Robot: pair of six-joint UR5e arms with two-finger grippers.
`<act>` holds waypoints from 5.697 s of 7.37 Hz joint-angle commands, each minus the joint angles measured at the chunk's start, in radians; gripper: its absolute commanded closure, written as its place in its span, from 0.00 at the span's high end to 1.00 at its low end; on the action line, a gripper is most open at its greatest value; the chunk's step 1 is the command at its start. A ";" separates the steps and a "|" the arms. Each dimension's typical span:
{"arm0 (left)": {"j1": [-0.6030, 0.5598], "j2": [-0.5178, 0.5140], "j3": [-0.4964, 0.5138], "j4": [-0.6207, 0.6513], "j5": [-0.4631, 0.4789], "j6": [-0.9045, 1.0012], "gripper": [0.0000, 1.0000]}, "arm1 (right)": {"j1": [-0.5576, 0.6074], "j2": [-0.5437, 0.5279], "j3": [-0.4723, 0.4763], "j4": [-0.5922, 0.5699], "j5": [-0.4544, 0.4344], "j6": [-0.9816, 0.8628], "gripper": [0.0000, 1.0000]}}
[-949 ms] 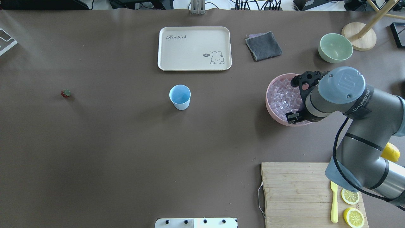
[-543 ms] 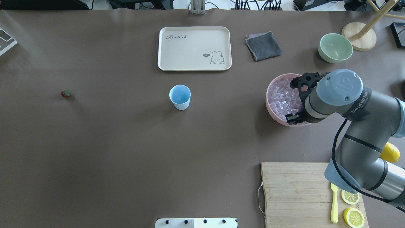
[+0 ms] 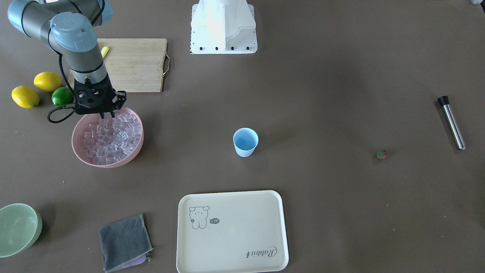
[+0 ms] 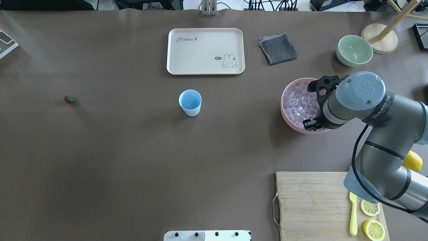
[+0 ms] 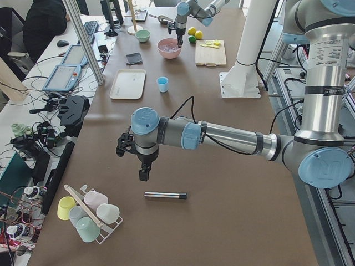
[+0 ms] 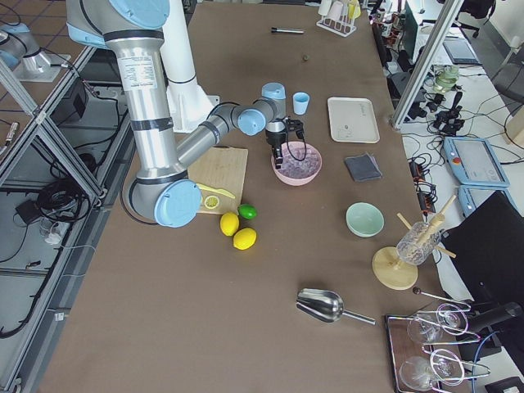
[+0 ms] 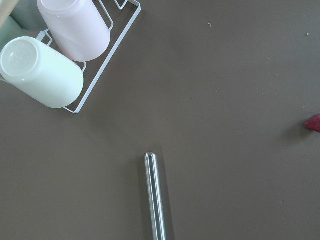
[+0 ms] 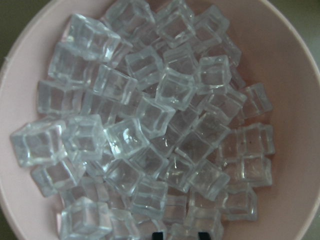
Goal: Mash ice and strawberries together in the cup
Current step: 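Close the right gripper on an ice cube and lift it, then carry the ice cube over the light-blue cup and open the right gripper, then move the right gripper back down into the ice bowl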
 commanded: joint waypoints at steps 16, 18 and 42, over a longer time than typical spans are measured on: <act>0.000 -0.002 0.012 0.000 0.000 0.001 0.99 | -0.202 0.650 -0.491 0.395 -0.364 0.499 0.89; 0.000 0.000 0.010 0.000 0.000 0.001 0.99 | -0.198 0.645 -0.468 0.368 -0.311 0.469 0.99; -0.003 0.013 -0.027 0.000 0.000 0.001 0.99 | 0.076 0.132 -0.217 0.185 -0.057 0.042 0.70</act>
